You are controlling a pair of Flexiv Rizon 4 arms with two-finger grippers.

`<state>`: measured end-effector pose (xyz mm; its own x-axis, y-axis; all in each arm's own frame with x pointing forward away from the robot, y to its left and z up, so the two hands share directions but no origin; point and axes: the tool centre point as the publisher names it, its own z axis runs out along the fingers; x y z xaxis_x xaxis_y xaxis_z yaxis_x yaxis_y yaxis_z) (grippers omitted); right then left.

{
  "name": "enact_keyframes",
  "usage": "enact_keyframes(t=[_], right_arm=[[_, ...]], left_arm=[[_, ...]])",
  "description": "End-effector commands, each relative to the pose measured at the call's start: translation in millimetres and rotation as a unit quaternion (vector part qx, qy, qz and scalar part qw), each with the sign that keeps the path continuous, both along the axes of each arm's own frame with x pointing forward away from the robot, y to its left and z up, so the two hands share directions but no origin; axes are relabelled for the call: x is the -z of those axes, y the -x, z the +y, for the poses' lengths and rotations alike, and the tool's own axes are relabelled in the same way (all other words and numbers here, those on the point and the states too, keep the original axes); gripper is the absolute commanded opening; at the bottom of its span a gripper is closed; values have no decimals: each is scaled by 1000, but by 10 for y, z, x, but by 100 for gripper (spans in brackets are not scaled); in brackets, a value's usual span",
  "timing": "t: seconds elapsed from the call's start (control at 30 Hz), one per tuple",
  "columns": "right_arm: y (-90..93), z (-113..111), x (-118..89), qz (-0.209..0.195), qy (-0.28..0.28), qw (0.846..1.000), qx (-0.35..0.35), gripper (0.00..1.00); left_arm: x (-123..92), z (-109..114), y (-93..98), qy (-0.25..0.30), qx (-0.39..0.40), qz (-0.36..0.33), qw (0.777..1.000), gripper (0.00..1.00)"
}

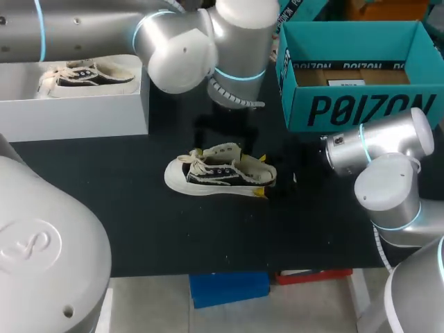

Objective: Take the shoe out of the shoebox, open the shoe tongue, remove and reinsert the insole, then place the shoe into the shoebox

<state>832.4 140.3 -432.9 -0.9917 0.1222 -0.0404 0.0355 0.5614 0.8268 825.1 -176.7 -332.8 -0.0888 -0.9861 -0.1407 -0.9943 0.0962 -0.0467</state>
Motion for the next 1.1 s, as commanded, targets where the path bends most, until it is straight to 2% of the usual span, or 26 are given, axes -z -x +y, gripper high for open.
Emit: enact_keyframes(t=[0.03,0.47,0.7,0.73,0.77,0.8,0.83,0.87,0.97,1.1], right_arm=[[6,-3,14,2,2,1000,0,0],[6,-3,14,2,2,1000,0,0],[6,-3,14,2,2,1000,0,0],[6,-3,14,2,2,1000,0,0],[6,-3,14,2,2,1000,0,0],[6,-3,14,2,2,1000,0,0],[6,-3,14,2,2,1000,0,0],[6,-3,14,2,2,1000,0,0],[6,-3,14,2,2,1000,0,0],[6,-3,14,2,2,1000,0,0]], left_arm=[[79,-99,-27,-75,-2,-4,997,100],[360,-157,-67,-149,8,5,989,100],[358,-105,-111,-167,21,1,986,100],[341,-88,-111,-167,24,0,986,98],[332,-78,-108,-168,26,-1,985,81],[324,-64,-106,-169,32,2,985,58],[320,-54,-100,-171,36,3,985,44],[319,-44,-92,-175,39,0,984,34],[318,-14,-52,-182,59,0,982,30],[313,33,-16,-192,69,1,979,31]])
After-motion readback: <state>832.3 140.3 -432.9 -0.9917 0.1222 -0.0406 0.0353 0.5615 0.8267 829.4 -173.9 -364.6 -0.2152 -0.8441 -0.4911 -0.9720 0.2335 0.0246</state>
